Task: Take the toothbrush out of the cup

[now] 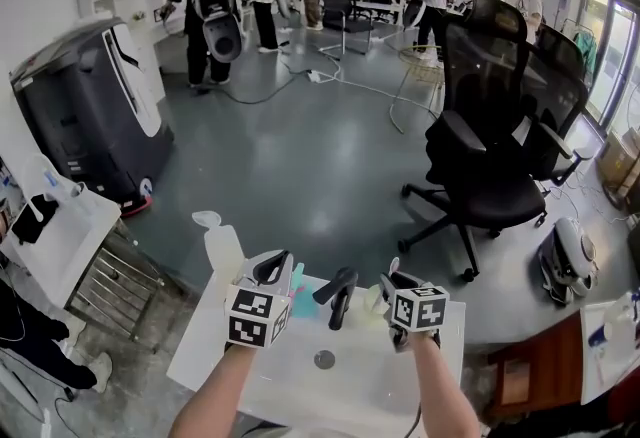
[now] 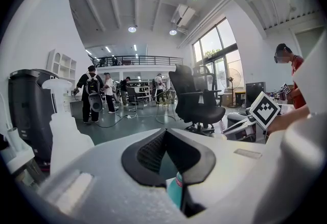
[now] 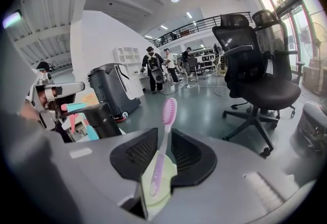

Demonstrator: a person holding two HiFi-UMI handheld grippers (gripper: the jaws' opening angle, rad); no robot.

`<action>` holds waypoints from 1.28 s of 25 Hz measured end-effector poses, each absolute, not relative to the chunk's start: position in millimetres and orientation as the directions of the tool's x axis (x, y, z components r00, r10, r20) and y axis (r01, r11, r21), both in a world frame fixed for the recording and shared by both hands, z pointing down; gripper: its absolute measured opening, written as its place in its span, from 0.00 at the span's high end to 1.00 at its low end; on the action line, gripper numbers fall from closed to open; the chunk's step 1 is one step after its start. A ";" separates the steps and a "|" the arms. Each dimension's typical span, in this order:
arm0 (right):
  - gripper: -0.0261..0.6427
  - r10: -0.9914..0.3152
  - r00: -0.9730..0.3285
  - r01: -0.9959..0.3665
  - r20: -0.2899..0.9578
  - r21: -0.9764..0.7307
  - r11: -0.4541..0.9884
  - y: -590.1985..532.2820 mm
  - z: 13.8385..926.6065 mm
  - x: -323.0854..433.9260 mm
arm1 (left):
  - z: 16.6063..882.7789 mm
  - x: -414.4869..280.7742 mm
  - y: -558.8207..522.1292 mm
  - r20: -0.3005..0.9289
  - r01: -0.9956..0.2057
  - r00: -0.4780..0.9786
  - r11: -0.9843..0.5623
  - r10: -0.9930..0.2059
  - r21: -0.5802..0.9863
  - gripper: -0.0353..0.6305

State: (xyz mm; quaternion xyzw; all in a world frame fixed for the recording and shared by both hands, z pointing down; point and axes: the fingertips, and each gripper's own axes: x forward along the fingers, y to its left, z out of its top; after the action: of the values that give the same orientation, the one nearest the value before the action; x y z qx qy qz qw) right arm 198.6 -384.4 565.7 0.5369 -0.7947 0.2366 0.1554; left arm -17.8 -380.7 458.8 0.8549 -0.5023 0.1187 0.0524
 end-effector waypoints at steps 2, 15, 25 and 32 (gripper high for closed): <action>0.87 -0.781 -0.374 -0.927 0.500 -0.206 0.312 -383.5 564.2 197.9 | 457.0 -19.9 -379.9 0.253 -0.873 0.465 -0.487 -0.848 -0.028 0.95; 0.92 -0.800 -0.357 -0.934 0.483 -0.188 0.303 -378.6 552.5 200.5 | 454.4 -19.8 -376.5 0.243 -0.870 0.474 -0.493 -0.846 -0.020 0.95; 0.92 -0.825 -0.340 -0.941 0.451 -0.170 0.294 -370.6 531.9 202.6 | 453.5 -16.2 -371.2 0.241 -0.858 0.496 -0.513 -0.834 -0.012 0.95; 0.92 -0.855 -0.314 -0.949 0.412 -0.132 0.285 -366.4 510.7 207.7 | 450.5 -8.9 -369.3 0.237 -0.846 0.515 -0.533 -0.824 -0.013 0.95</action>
State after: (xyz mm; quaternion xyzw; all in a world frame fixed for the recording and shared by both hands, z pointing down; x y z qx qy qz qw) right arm 207.7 -366.4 510.7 0.5708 -0.7906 0.1785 0.1317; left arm -8.9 -369.3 450.5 0.8689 -0.4803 0.1078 0.0518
